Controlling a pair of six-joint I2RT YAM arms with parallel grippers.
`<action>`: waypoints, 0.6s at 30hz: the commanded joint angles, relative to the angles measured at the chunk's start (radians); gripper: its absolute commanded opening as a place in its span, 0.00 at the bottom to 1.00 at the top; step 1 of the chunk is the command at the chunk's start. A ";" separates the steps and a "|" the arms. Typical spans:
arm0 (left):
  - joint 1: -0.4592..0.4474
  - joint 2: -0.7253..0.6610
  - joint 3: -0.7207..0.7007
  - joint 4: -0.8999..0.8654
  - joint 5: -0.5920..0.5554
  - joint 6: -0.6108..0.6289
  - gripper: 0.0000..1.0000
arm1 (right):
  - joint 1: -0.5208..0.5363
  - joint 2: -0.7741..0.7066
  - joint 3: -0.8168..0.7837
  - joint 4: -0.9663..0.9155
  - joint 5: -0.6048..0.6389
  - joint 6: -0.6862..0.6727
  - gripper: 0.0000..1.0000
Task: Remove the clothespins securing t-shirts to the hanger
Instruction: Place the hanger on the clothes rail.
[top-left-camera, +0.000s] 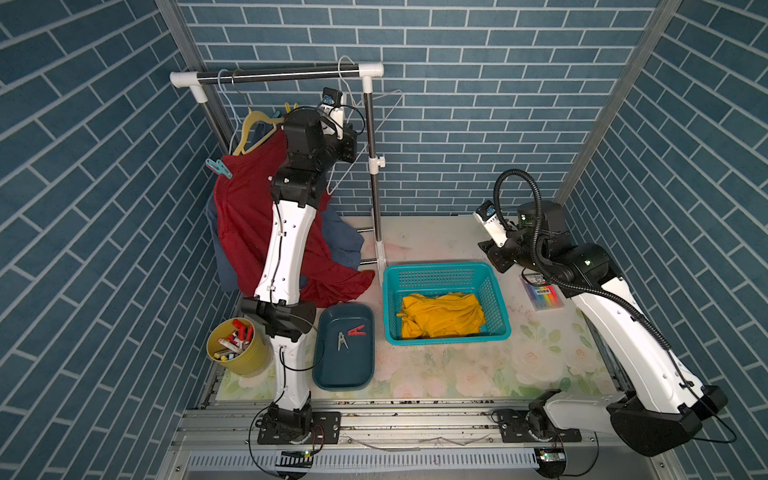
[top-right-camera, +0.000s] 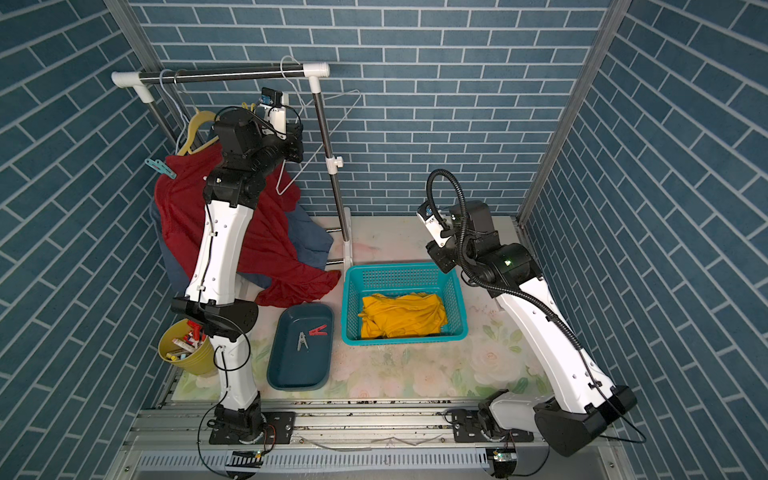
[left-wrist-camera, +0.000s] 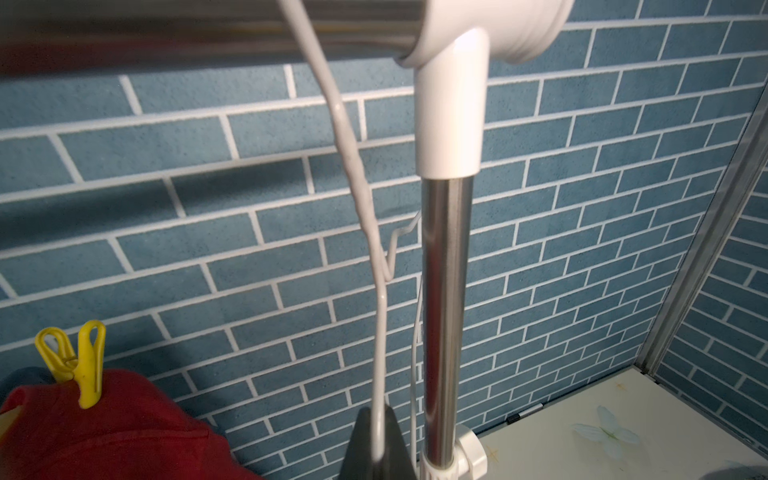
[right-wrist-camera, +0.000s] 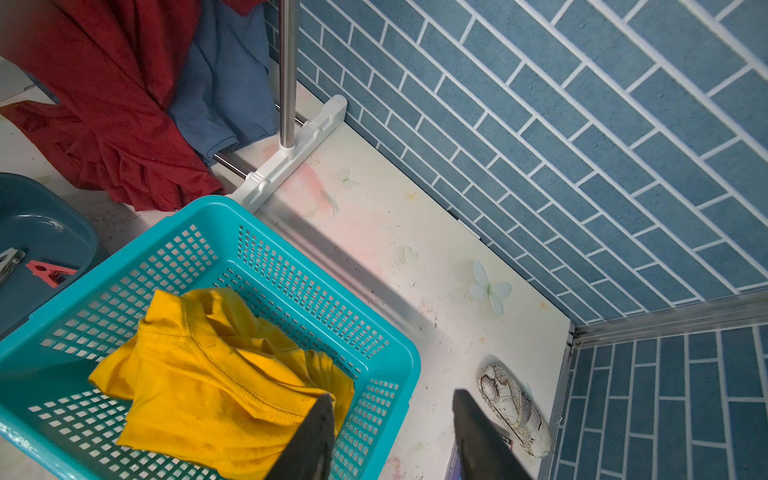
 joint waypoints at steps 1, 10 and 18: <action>0.013 0.022 0.024 0.065 0.009 -0.036 0.00 | -0.004 -0.004 0.032 -0.016 -0.018 0.047 0.48; 0.016 0.037 0.025 0.021 0.040 -0.046 0.09 | -0.004 -0.003 0.039 -0.022 -0.023 0.052 0.48; 0.017 -0.080 -0.063 -0.072 0.083 -0.006 0.46 | -0.004 0.009 0.083 -0.018 -0.034 0.073 0.48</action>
